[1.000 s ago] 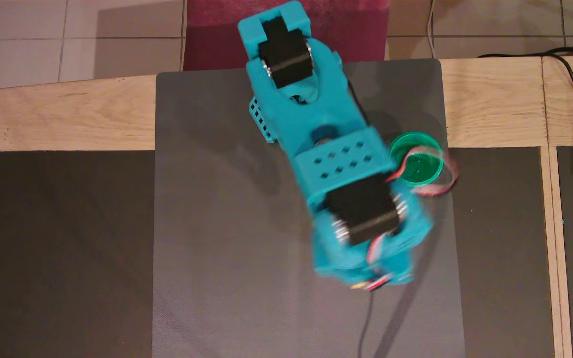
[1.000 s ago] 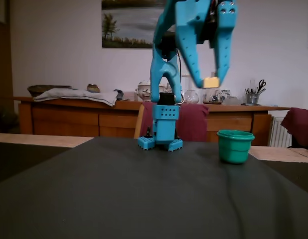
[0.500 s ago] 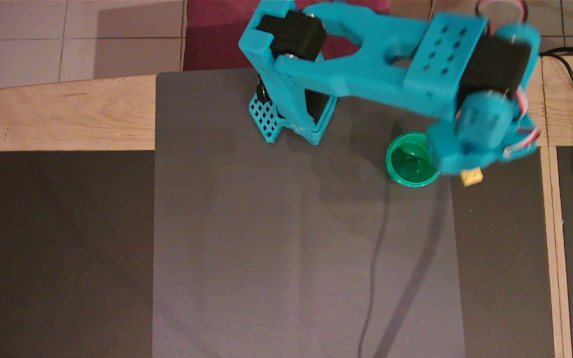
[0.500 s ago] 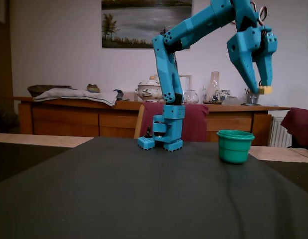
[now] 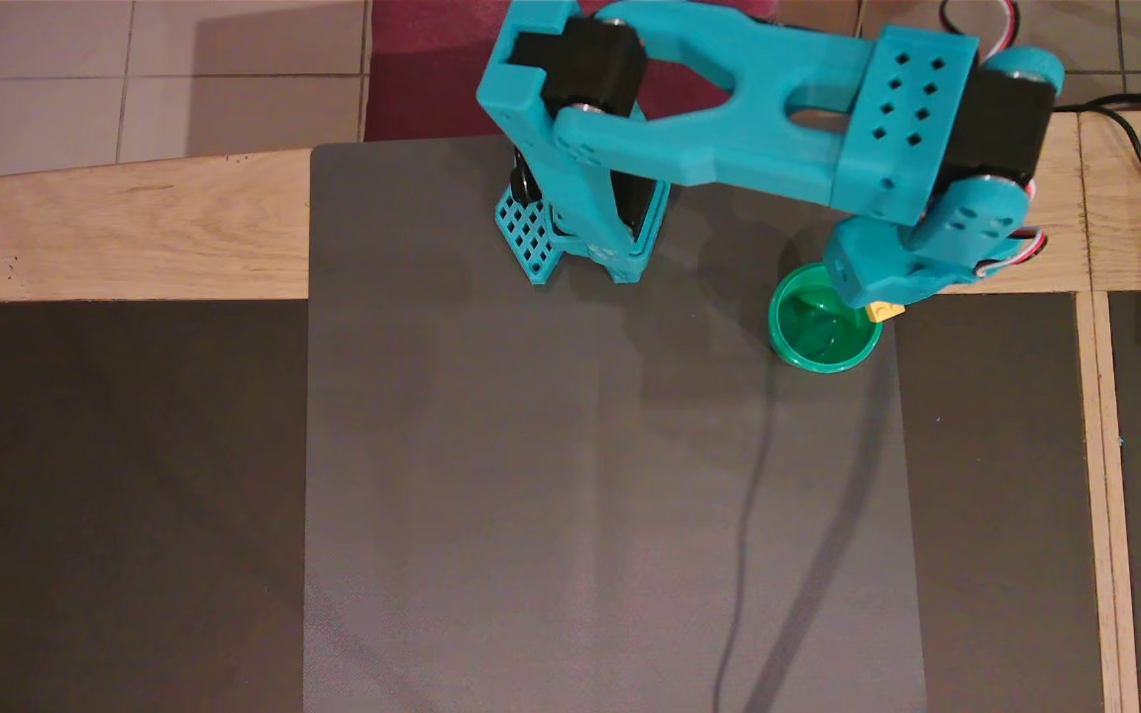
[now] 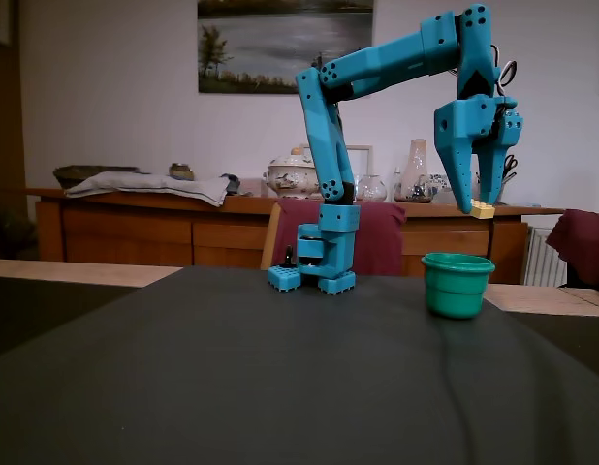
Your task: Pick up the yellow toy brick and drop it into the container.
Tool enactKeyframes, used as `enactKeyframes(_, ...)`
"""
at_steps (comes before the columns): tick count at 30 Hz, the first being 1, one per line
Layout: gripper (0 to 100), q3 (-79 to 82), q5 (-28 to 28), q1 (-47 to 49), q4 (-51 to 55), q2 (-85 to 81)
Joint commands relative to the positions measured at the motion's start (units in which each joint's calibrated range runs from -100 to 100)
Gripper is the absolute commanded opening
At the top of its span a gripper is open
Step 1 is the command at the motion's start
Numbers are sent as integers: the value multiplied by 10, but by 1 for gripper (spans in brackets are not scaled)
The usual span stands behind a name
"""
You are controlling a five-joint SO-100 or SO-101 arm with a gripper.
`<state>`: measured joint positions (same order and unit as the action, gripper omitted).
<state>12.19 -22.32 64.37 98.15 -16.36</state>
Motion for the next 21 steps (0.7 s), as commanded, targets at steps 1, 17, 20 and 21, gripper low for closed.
enactKeyframes(1, 0, 2, 2, 5, 18, -19)
enactKeyframes(17, 2, 75, -2, 1, -11, -18)
enactKeyframes(20, 8, 75, -3, 0, -11, -18)
enactKeyframes(21, 10, 75, -4, 0, -11, -18)
